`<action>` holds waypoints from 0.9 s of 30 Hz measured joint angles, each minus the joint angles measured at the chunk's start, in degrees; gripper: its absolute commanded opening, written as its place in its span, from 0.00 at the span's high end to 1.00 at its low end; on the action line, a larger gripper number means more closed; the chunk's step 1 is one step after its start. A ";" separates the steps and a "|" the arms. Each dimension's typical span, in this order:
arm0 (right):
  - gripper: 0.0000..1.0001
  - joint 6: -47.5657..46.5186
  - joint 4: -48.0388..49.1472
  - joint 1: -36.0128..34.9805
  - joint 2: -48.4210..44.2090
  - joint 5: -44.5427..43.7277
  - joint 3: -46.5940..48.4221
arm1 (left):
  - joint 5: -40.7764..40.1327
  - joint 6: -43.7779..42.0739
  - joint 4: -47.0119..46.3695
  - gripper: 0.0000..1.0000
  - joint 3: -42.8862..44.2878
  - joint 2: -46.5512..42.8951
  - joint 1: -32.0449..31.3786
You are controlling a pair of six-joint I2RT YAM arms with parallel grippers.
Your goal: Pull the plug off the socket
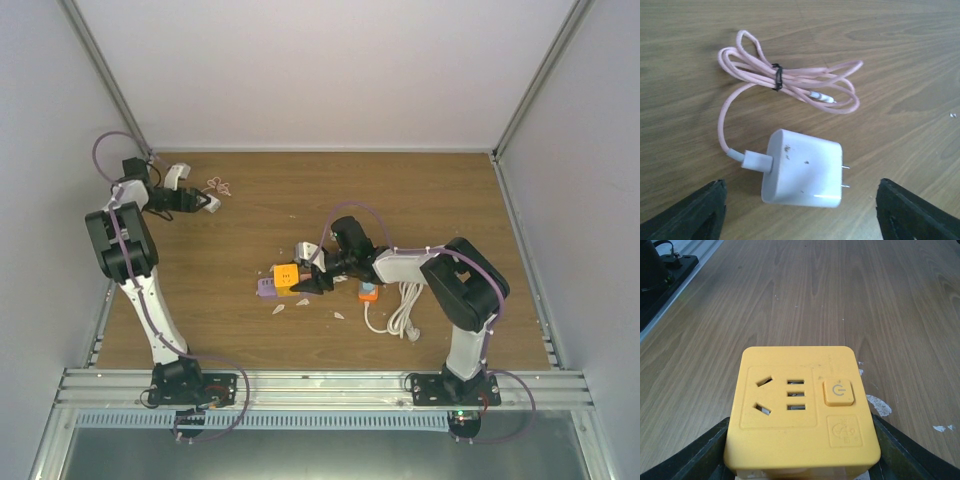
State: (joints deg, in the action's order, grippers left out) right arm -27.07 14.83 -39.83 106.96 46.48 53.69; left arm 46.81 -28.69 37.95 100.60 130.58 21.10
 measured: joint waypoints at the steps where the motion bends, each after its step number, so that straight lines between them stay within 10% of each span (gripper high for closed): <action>1: 0.66 0.04 0.00 -0.02 0.00 -0.22 0.09 | -0.22 -0.79 0.09 0.09 -1.20 -1.55 0.00; 14: 0.20 -0.94 -2.89 -0.13 -0.02 -1.62 1.57 | 2.32 -10.40 0.66 0.06 -18.69 -24.59 -1.62; 27: 0.18 -8.85 -14.29 0.17 -4.07 -4.96 5.53 | 6.38 -16.65 2.56 0.05 -29.90 -35.23 -10.64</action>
State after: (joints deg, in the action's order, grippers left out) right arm -35.92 0.54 -39.66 102.89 41.52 59.22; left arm 53.19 -45.34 40.51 70.70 95.35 10.46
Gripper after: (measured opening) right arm 0.831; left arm 0.950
